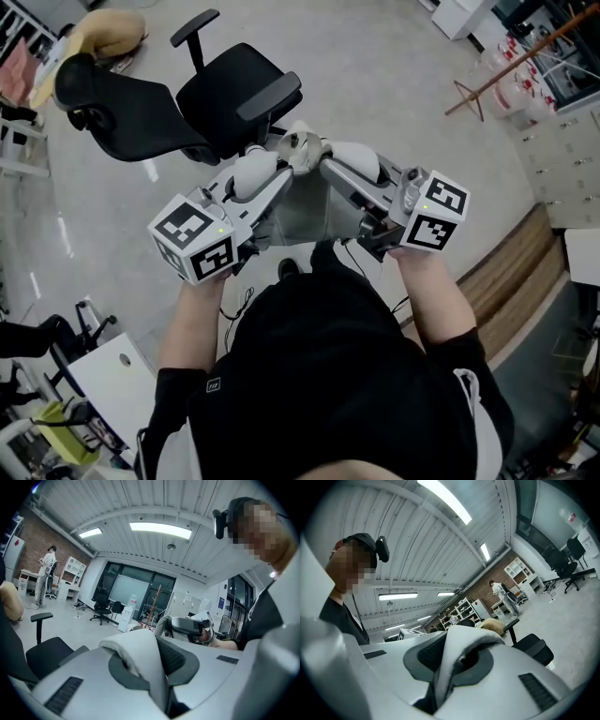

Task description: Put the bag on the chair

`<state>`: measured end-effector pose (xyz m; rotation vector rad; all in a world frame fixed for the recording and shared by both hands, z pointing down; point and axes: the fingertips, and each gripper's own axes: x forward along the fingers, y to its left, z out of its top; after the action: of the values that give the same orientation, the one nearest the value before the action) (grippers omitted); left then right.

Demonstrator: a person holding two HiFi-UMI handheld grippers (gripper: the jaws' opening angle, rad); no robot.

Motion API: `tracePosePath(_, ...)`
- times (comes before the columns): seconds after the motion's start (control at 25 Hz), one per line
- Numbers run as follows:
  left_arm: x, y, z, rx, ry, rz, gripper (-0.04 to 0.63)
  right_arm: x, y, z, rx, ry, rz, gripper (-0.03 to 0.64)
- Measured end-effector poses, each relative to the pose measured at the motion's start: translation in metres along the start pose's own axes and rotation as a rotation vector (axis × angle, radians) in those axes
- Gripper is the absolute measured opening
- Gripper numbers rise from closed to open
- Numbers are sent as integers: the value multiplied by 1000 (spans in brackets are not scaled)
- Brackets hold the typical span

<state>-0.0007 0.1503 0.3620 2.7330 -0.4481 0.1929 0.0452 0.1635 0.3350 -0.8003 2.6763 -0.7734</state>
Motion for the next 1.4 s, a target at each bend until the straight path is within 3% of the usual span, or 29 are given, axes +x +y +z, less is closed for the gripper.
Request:
tracePosePath(0.36,116,36,14,-91,8,48,46,-43,-99,48,16,37,37,48)
tracePosePath(0.52,129,38,23,-83,2,34,46,-45,-109,64,-33,32,9,48)
tracePosePath(1.0,196,37,55,-2,13,-103,46,-83,-145,111,-103,-56,-103,48)
tracePosePath(1.4,227,64,72,-4,34,-196,46,-81,-178,135,-54,-90,-191,48)
